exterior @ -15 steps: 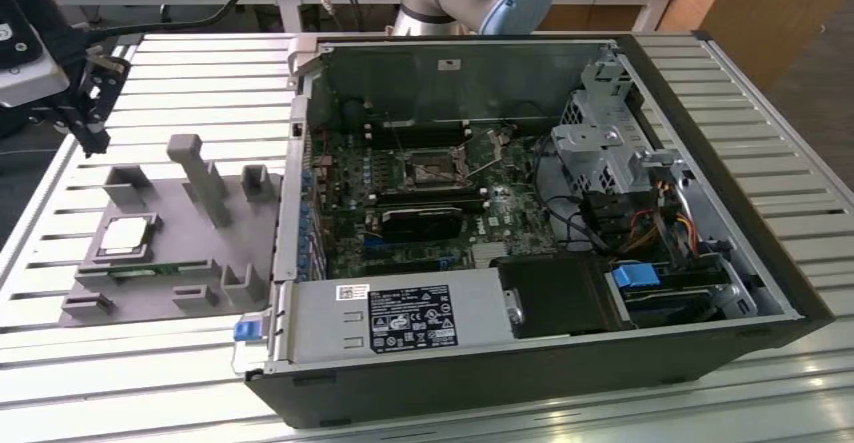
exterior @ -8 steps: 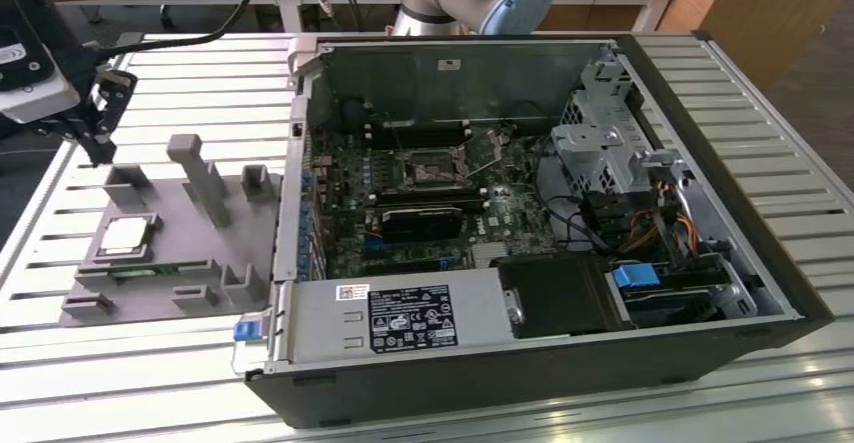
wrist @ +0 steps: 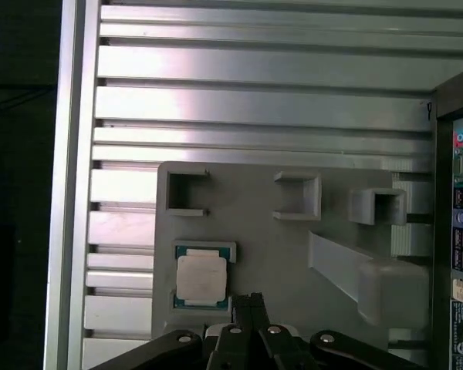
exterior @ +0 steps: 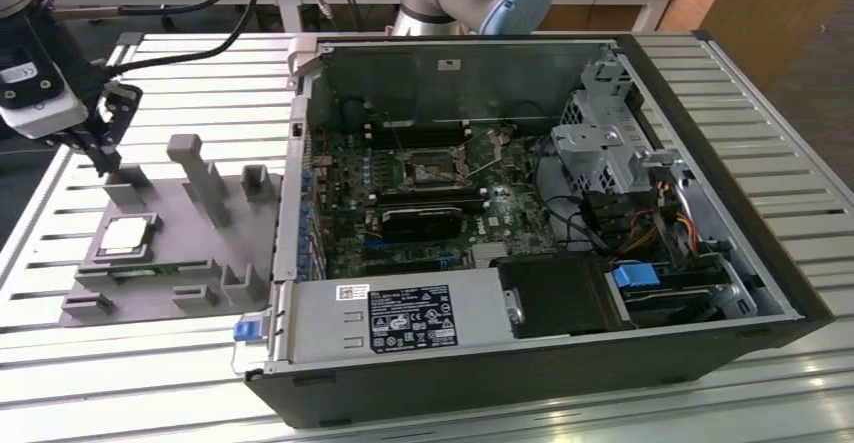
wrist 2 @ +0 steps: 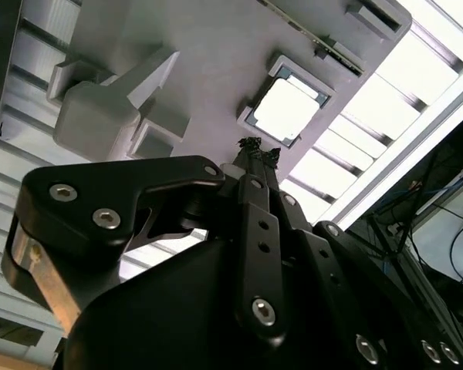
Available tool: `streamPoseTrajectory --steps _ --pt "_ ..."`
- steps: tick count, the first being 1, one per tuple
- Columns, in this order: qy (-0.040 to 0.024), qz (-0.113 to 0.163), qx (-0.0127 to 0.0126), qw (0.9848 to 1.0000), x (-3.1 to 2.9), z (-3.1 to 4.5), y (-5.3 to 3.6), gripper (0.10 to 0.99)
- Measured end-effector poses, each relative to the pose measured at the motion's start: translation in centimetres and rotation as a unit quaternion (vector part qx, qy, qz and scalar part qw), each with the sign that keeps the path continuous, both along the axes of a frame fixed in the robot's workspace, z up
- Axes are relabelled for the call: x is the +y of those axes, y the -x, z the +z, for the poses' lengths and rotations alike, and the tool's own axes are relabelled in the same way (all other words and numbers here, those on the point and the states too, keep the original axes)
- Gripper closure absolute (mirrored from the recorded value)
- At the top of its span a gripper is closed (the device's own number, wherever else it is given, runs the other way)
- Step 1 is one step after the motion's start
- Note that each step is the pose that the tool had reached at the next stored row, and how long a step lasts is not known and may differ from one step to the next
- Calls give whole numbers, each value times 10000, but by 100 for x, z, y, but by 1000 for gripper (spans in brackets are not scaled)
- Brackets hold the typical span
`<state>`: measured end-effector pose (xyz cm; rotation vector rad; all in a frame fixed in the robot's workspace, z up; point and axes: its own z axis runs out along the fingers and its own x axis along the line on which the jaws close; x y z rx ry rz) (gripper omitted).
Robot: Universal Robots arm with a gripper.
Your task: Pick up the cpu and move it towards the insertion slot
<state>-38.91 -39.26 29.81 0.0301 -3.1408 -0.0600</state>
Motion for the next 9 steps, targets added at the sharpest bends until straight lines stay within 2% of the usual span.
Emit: streamPoseTrajectory --steps 9 --pt "0 -1 0 10000 1 -161 35 984"
